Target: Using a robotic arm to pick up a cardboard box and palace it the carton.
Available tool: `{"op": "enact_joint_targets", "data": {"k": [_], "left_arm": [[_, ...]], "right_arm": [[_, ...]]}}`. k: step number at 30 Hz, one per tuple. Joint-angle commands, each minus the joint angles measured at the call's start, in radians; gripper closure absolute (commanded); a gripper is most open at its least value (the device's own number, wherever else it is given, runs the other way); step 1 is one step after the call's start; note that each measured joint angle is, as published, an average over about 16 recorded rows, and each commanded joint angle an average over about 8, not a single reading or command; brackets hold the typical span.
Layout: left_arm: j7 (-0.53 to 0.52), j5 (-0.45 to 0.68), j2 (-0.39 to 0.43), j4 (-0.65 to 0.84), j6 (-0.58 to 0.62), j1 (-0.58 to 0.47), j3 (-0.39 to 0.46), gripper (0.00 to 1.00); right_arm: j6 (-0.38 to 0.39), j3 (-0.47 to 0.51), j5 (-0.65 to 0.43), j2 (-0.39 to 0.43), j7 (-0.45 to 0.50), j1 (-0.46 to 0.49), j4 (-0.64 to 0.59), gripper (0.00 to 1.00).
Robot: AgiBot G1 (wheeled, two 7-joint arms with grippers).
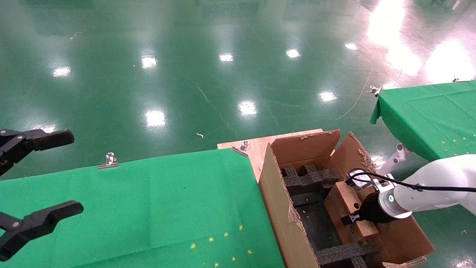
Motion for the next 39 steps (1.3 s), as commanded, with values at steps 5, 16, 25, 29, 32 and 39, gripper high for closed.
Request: {"op": "enact_joint_targets", "data": {"k": [5,16,25,29,32,39], "left_arm": [[0.0,0.0,0.0,0.0,0.0,0.0,0.0,0.0],[0.0,0.0,0.0,0.0,0.0,0.0,0.0,0.0],[0.0,0.0,0.0,0.0,0.0,0.0,0.0,0.0],[0.0,0.0,0.0,0.0,0.0,0.0,0.0,0.0],[0.0,0.0,0.0,0.0,0.0,0.0,0.0,0.0],[0.0,0.0,0.0,0.0,0.0,0.0,0.0,0.0]], "right_arm": [[-0.001,0.0,-0.007,0.004,0.002,0.009,0.008,0.0],[-0.007,-0.002,-0.025,0.022,0.018,0.03,0.044,0.0],[-0.006,0.021,-0.056,0.055,0.032,0.117,0.116,0.0],[-0.003,0.048,-0.07,0.081,0.001,0.193,0.199,0.0],[0.001,0.076,-0.054,0.114,-0.048,0.248,0.295,0.0],[-0.031,0.168,0.144,0.217,-0.228,0.336,0.519,0.0]]}}
